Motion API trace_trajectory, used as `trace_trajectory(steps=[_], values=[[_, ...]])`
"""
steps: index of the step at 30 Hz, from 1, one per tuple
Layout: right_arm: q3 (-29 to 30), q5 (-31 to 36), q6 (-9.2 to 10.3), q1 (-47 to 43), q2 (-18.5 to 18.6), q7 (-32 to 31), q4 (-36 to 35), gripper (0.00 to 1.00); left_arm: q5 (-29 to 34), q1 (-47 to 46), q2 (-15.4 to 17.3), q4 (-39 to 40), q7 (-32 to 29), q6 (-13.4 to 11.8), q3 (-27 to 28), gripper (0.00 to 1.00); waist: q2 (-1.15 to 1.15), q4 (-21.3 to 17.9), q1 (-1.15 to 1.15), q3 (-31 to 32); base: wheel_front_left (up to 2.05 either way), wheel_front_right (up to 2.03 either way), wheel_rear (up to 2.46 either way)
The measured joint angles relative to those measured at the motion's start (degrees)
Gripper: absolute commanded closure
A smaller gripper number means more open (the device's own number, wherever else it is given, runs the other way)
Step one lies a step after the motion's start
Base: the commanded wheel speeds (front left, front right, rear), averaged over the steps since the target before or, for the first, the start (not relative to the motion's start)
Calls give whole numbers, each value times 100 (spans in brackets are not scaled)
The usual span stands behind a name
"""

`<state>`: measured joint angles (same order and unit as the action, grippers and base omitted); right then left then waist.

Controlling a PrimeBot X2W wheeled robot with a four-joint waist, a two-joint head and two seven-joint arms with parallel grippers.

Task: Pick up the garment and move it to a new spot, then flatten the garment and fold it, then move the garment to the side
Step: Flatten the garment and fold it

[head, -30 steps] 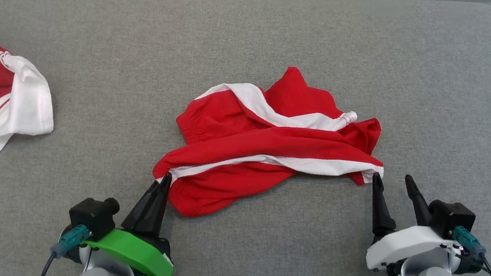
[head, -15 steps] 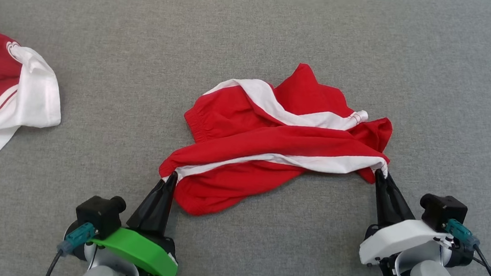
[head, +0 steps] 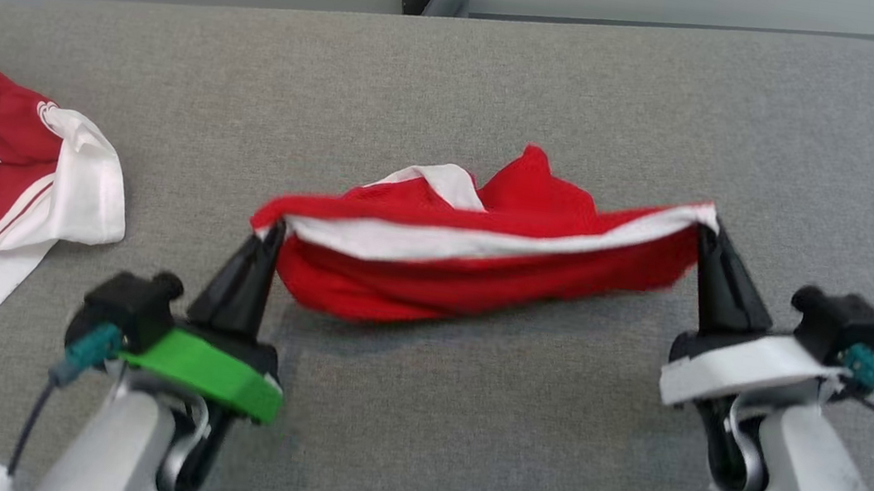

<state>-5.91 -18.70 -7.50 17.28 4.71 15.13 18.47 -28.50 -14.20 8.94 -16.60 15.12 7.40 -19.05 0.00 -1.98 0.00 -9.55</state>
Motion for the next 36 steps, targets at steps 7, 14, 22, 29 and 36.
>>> trace_trajectory(steps=[7, 14, 22, 29, 36], values=[[-189, -216, 0, 1741, 615, 0, -361, 100, -467, -2176, 1300, -136, -96, 11, -724, 100, 0, 24, 0, 25, 0, 0, 0], [-714, -127, -4, 4094, 992, -26, 539, 100, -777, -4724, 1905, -631, -944, 13, -1194, 100, 0, -24, 0, -403, 0, 0, 0], [-925, 311, -4, 6580, 1183, -91, 1959, 100, -545, -6952, 1652, -1746, -797, 14, -1717, 100, 0, -81, 1, -1397, 0, 0, 0], [-357, 924, -4, 7597, 1272, -9, 2024, 100, -498, -7861, 1273, -2294, -48, 14, -1831, 100, 0, -118, 1, -2222, 0, 0, 0], [-823, 698, -4, 5736, 1225, -9, 1817, 100, -1497, -6460, 1222, -2441, -11, 14, -2416, 100, 0, -193, 2, -2618, 0, 0, 0]])
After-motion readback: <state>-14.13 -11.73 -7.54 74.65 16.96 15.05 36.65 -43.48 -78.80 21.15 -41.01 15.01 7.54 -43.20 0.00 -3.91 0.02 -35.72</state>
